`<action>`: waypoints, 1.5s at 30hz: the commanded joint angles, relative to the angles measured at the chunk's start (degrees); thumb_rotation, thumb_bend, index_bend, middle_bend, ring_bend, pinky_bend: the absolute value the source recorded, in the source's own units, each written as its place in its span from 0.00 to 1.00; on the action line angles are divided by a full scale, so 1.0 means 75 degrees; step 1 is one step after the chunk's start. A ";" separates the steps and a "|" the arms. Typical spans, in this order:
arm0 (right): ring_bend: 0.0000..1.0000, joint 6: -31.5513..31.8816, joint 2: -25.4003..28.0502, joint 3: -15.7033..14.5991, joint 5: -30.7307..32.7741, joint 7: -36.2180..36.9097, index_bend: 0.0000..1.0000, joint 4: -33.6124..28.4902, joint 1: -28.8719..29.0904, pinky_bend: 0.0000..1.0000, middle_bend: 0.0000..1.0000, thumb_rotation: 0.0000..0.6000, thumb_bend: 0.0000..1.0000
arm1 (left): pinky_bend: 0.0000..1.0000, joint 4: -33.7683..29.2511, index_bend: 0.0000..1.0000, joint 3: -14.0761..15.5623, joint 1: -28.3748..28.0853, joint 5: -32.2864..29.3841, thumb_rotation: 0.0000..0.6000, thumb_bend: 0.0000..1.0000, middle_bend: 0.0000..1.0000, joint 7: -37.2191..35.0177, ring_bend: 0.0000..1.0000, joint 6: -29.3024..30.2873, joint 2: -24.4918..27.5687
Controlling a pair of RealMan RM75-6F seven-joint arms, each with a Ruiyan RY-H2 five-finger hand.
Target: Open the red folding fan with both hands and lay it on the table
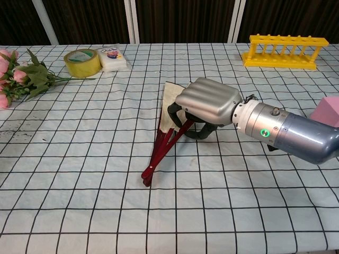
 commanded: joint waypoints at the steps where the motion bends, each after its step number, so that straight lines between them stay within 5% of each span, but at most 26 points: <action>1: 0.96 -0.0033 -0.0069 -0.0038 -0.0004 0.0023 0.81 0.0094 -0.0004 0.84 0.93 1.00 0.40 | 0.00 0.0012 0.00 -0.0001 -0.0002 0.0006 1.00 0.00 0.00 -0.0020 0.00 -0.0002 0.0003; 33: 0.96 0.0270 0.0005 -0.0087 -0.0217 0.0140 0.85 0.0158 0.0108 0.84 0.93 1.00 0.41 | 0.00 -0.0045 0.00 0.0008 0.0006 -0.0085 1.00 0.00 0.00 0.0084 0.00 -0.0087 0.0012; 45: 0.97 0.0880 0.0349 0.0277 -0.0395 0.0166 0.88 -0.0301 0.0367 0.84 0.94 1.00 0.43 | 0.00 -0.0266 0.00 -0.0002 -0.0234 0.0134 1.00 0.00 0.00 0.0150 0.00 -0.0301 0.0211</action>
